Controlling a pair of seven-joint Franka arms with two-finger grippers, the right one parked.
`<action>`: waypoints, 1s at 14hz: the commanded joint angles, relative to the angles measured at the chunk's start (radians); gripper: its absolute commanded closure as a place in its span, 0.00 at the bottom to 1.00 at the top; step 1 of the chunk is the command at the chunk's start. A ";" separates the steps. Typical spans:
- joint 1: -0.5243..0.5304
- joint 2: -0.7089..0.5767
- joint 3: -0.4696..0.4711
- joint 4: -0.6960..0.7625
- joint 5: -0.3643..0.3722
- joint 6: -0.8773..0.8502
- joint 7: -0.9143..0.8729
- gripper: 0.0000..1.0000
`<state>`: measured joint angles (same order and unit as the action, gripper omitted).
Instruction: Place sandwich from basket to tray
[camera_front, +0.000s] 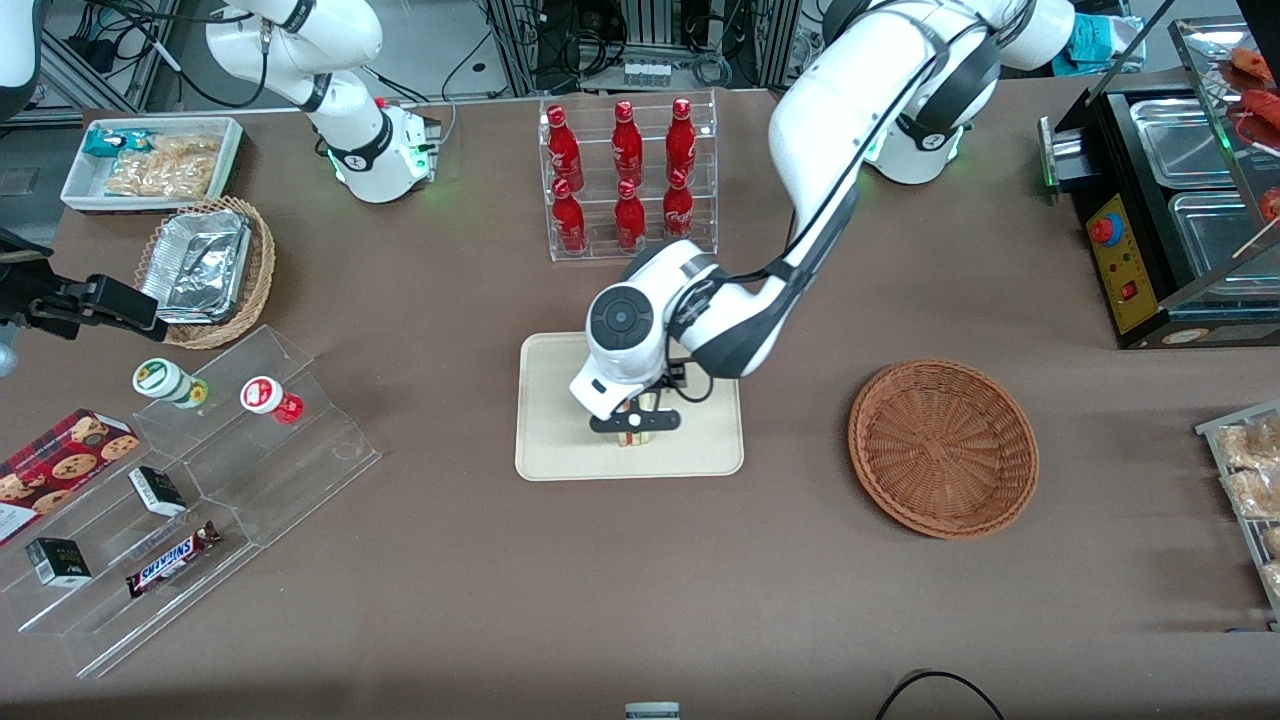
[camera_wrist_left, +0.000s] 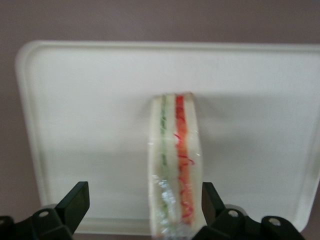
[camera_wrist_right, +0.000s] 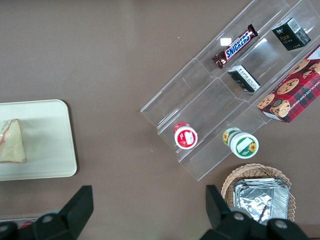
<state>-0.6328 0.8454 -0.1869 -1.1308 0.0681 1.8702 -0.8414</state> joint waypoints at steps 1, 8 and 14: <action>0.096 -0.127 -0.002 -0.036 0.009 -0.091 0.013 0.00; 0.364 -0.428 -0.002 -0.343 0.012 -0.169 0.326 0.00; 0.565 -0.667 -0.002 -0.383 0.001 -0.442 0.565 0.00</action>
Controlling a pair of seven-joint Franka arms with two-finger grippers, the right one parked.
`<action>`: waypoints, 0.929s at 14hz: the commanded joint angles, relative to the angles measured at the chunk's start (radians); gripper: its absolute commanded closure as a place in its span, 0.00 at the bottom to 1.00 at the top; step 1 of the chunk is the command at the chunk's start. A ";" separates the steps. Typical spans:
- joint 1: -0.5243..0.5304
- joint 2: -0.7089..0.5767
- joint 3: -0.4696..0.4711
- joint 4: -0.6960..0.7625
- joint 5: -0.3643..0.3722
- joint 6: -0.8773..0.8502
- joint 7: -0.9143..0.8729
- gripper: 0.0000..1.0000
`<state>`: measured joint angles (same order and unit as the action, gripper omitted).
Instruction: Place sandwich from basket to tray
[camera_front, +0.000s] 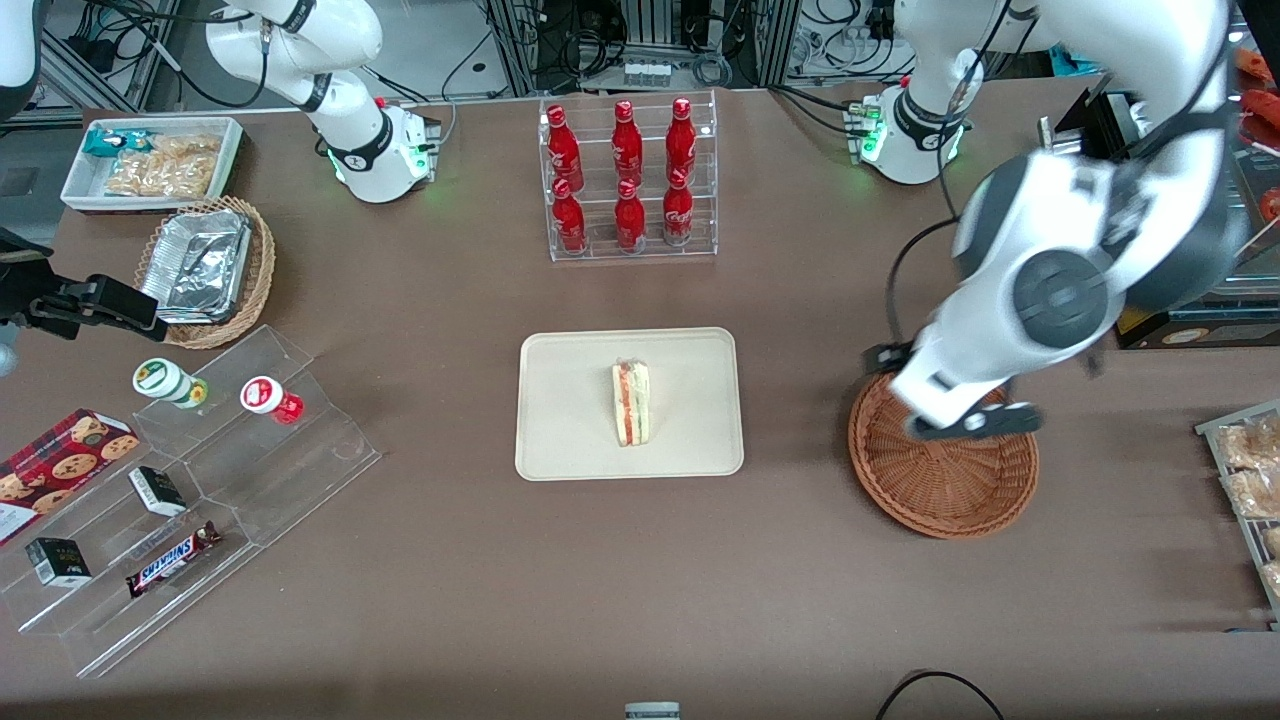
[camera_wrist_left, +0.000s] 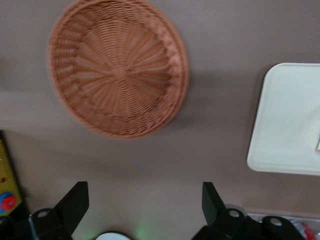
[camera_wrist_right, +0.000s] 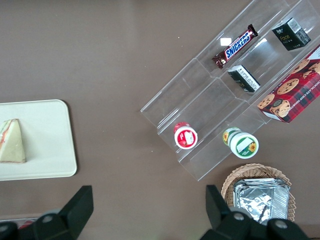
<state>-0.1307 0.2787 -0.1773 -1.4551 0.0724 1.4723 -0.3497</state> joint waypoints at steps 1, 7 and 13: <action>0.075 -0.128 -0.011 -0.056 -0.002 -0.070 0.084 0.00; 0.131 -0.219 -0.010 -0.041 0.001 -0.083 0.093 0.00; 0.144 -0.219 0.001 -0.002 -0.054 0.005 0.090 0.00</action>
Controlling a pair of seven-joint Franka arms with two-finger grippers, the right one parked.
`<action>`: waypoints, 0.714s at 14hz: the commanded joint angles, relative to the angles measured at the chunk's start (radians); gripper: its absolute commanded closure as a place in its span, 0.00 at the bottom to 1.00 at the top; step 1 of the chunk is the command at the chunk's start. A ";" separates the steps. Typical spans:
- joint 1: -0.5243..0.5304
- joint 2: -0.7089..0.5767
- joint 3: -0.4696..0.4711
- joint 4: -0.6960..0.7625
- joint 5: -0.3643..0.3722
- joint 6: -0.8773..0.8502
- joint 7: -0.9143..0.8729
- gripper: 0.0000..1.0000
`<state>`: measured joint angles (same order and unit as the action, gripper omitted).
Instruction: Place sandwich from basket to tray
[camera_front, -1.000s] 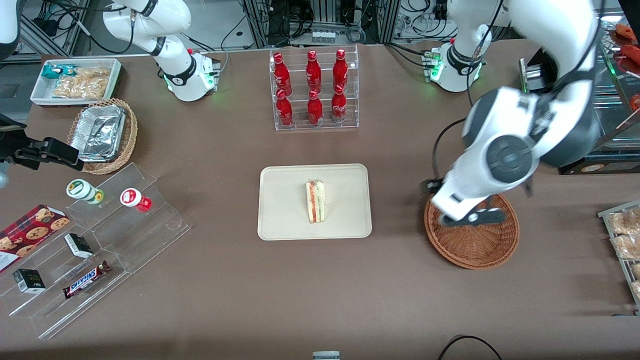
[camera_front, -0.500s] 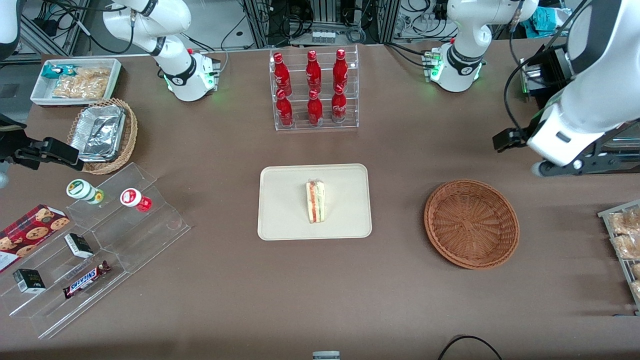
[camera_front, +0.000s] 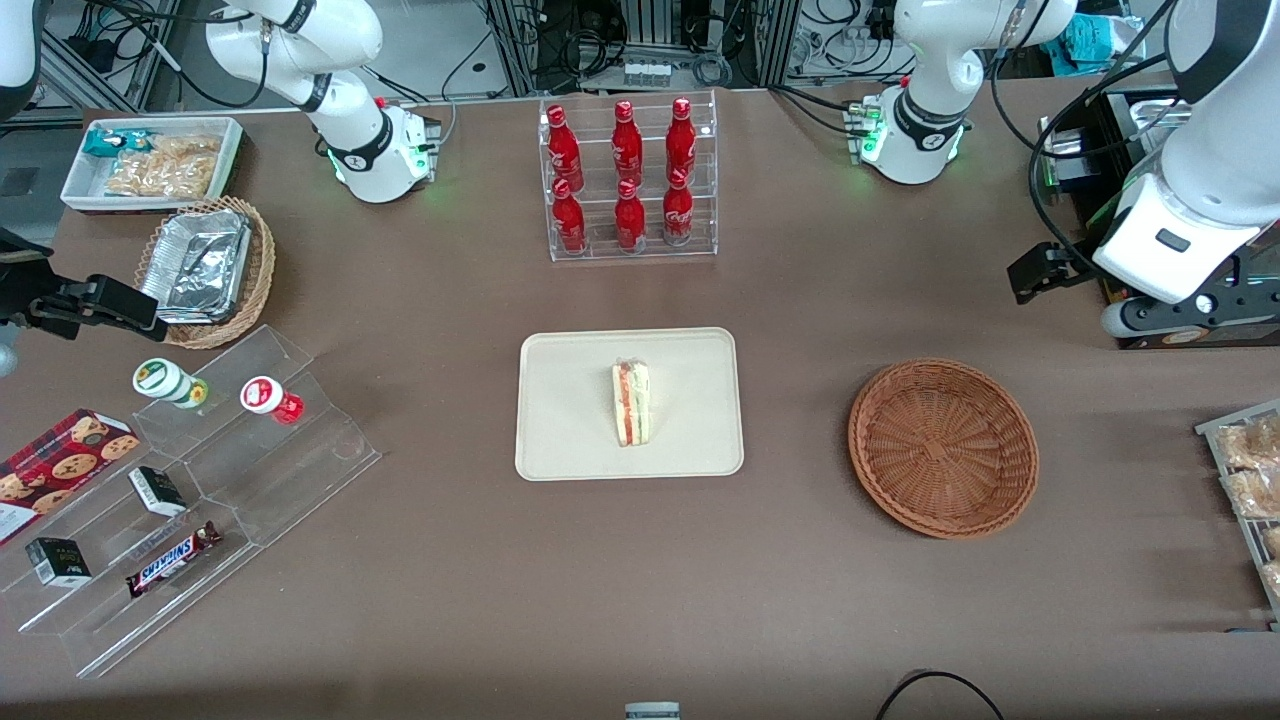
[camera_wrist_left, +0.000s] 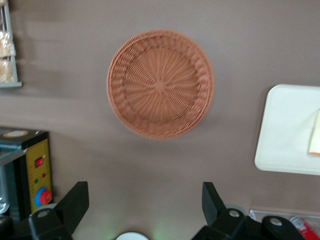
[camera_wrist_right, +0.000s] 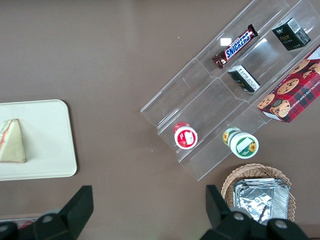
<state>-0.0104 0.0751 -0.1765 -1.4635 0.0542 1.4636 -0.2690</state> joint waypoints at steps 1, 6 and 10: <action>0.036 -0.023 0.002 0.006 -0.048 0.015 0.013 0.00; 0.044 -0.086 0.003 -0.050 -0.063 0.007 0.076 0.00; 0.073 -0.097 0.005 -0.075 -0.103 0.014 0.094 0.00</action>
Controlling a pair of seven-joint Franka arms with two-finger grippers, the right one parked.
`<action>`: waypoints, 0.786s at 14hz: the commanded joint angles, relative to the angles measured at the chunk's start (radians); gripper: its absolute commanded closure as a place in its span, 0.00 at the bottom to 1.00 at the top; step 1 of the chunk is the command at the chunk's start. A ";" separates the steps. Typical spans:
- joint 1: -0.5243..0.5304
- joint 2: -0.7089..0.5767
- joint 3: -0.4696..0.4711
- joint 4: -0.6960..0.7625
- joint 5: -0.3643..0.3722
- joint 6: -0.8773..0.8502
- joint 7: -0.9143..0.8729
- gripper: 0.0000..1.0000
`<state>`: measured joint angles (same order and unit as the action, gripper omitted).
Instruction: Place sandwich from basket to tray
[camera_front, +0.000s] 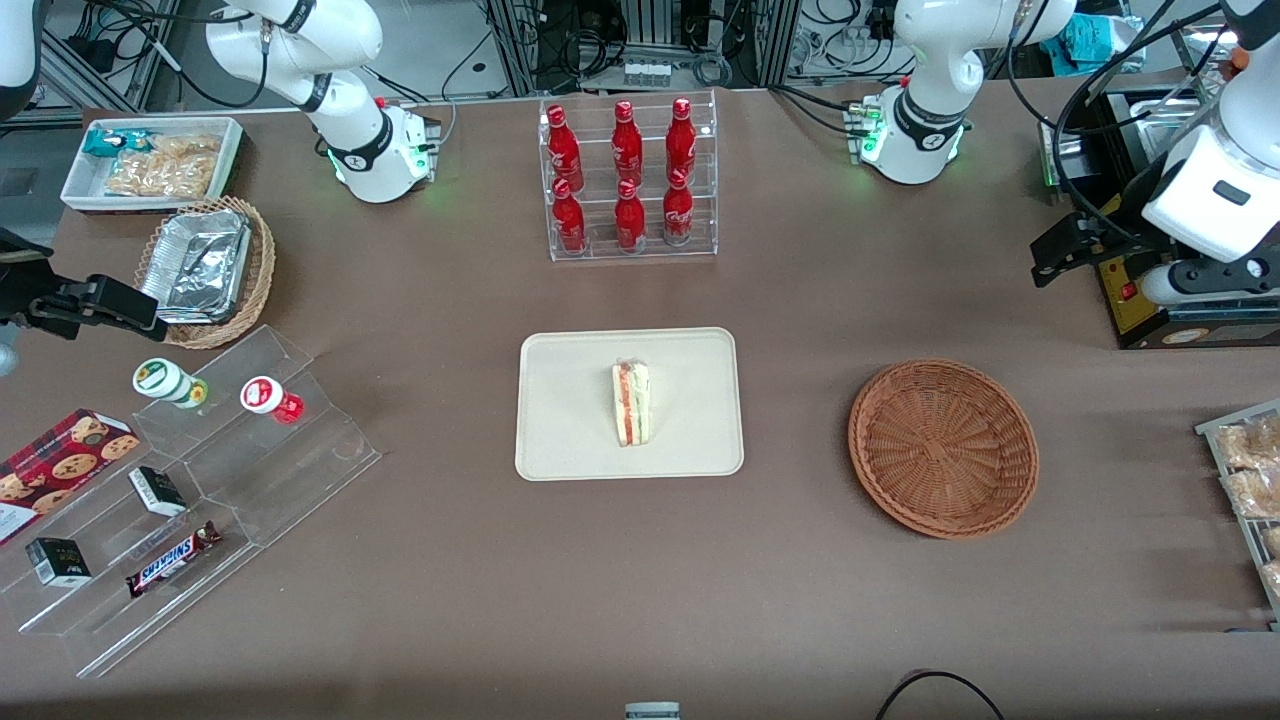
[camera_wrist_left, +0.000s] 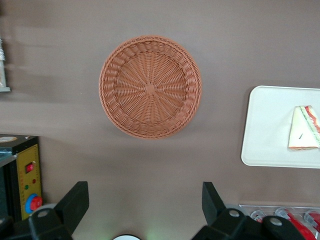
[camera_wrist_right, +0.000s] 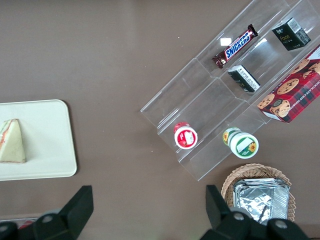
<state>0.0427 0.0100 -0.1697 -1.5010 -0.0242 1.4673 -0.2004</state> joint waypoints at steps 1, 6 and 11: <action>0.020 -0.033 -0.002 -0.041 -0.025 0.010 0.026 0.00; 0.020 -0.101 -0.002 -0.150 -0.022 0.071 0.029 0.00; 0.020 -0.093 -0.002 -0.136 -0.011 0.068 0.124 0.00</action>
<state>0.0507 -0.0544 -0.1677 -1.6086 -0.0331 1.5177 -0.1192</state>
